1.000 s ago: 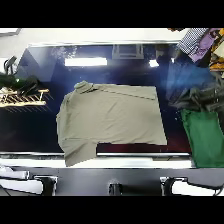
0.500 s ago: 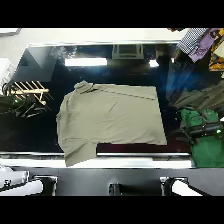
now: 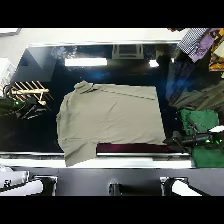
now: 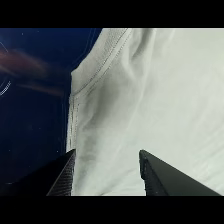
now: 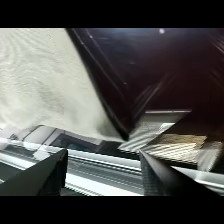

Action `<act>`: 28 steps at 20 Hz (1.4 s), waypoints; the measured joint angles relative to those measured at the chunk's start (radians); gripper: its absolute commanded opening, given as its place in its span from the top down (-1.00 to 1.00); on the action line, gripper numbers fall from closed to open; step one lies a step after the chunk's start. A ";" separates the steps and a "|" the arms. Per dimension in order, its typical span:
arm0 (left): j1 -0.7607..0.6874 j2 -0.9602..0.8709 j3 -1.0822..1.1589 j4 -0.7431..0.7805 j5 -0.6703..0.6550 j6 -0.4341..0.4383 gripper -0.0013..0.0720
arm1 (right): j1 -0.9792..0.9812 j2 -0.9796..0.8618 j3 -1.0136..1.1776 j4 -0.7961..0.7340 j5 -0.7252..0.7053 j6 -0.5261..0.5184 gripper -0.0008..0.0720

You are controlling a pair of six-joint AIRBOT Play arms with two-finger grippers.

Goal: Fold the clothes and pants, and hang the long-sleeved shirts on hangers.

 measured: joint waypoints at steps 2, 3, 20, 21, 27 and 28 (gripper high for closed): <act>0.000 0.000 0.000 0.000 0.000 0.000 -0.28 | 0.000 0.000 -0.013 0.022 -0.015 -0.017 -0.45; 0.000 0.000 0.000 0.000 0.000 0.000 -0.28 | 0.000 0.000 -0.017 0.036 -0.025 -0.026 -0.45; 0.000 0.001 0.000 0.000 0.002 0.000 -0.28 | 0.000 0.001 -0.100 0.143 -0.149 -0.126 0.33; 0.000 0.002 0.000 0.000 0.002 0.000 -0.28 | 0.000 0.000 -0.114 0.150 -0.157 -0.135 0.59; 0.049 0.058 -0.048 -0.001 0.016 0.018 -0.28 | 0.000 -0.001 -0.143 0.182 -0.172 -0.164 0.89; 0.067 0.077 -0.082 -0.001 0.019 0.024 -0.28 | 0.000 -0.001 -0.144 0.187 -0.172 -0.167 0.89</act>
